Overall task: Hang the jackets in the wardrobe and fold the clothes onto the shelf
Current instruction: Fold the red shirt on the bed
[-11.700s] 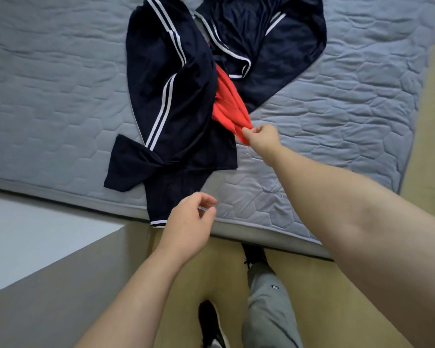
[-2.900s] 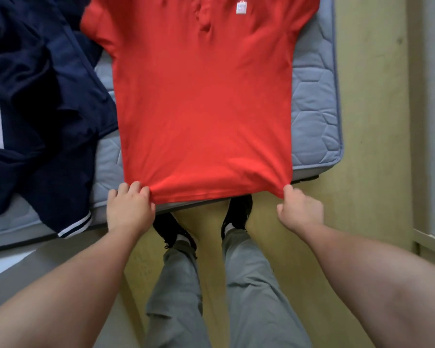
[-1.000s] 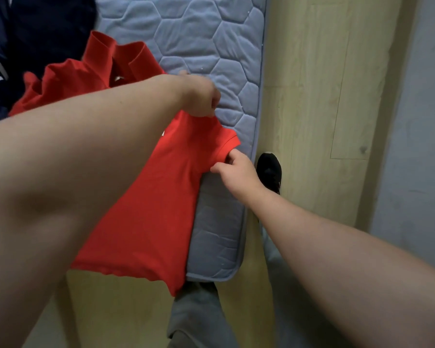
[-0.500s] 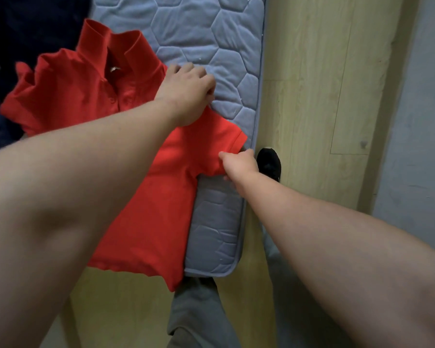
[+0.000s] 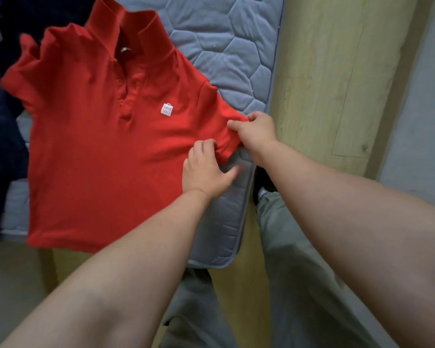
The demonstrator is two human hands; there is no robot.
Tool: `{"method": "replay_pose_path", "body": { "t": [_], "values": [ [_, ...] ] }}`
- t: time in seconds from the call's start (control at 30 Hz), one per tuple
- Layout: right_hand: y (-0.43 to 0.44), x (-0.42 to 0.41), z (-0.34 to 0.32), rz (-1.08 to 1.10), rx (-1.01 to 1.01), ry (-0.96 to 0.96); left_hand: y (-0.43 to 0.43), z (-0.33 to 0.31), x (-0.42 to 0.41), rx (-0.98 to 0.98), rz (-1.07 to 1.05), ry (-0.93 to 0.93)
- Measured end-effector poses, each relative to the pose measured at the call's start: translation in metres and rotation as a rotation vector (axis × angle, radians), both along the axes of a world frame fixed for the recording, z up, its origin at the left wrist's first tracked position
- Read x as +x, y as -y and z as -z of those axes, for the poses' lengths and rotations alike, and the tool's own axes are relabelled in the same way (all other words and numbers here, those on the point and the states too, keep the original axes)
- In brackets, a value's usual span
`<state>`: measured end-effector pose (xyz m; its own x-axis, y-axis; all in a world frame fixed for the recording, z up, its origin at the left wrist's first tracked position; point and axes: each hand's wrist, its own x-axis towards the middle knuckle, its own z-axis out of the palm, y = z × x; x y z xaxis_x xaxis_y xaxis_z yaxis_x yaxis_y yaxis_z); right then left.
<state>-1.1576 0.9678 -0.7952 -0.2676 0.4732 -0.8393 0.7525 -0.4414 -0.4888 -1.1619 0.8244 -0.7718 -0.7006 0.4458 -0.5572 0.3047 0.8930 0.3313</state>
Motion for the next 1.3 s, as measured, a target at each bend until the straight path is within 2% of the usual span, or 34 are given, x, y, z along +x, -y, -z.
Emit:
{"method": "replay_pose_path", "body": {
  "t": [0.1,0.17,0.33,0.43,0.53,0.63,0.73,0.83,0.93,1.0,1.07,1.17,1.3],
  "values": [
    [-0.007,0.0,-0.002,-0.271,0.217,0.059,-0.011,0.007,0.009,-0.087,-0.089,-0.032],
    [-0.011,-0.001,-0.005,-0.367,0.282,0.085,-0.02,0.008,0.01,-0.12,-0.149,-0.038],
    [-0.01,-0.014,-0.017,-0.451,0.196,0.048,-0.018,0.006,0.003,0.017,-0.371,0.053],
    [-0.008,-0.021,-0.021,-0.392,0.126,0.026,-0.008,0.002,-0.003,0.058,-0.433,0.037],
    [-0.008,-0.024,-0.021,-0.291,0.102,0.038,0.002,-0.002,-0.006,-0.042,-0.404,-0.08],
    [-0.006,-0.029,-0.022,-0.271,0.194,0.067,0.009,-0.003,-0.008,-0.112,-0.406,-0.003],
    [-0.005,-0.032,-0.026,-0.319,0.253,0.101,0.009,-0.002,-0.002,-0.138,-0.289,0.06],
    [-0.008,-0.035,-0.03,-0.485,0.292,0.188,0.012,0.0,0.002,-0.094,-0.218,0.084],
    [-0.013,-0.039,-0.033,-0.835,0.327,0.32,0.019,0.003,0.003,-0.145,-0.015,-0.014],
    [-0.015,-0.043,-0.033,-0.934,0.3,0.375,0.02,0.005,0.004,-0.19,0.07,-0.068],
    [-0.014,-0.047,-0.036,-0.882,0.21,0.367,0.018,0.007,0.003,-0.225,0.071,-0.069],
    [-0.008,-0.057,-0.042,-0.636,0.1,0.224,0.015,0.011,-0.002,-0.25,-0.025,-0.021],
    [0.006,-0.074,-0.053,-0.412,-0.127,0.041,0.015,0.01,-0.011,-0.06,-0.289,0.103]
  ]
}}
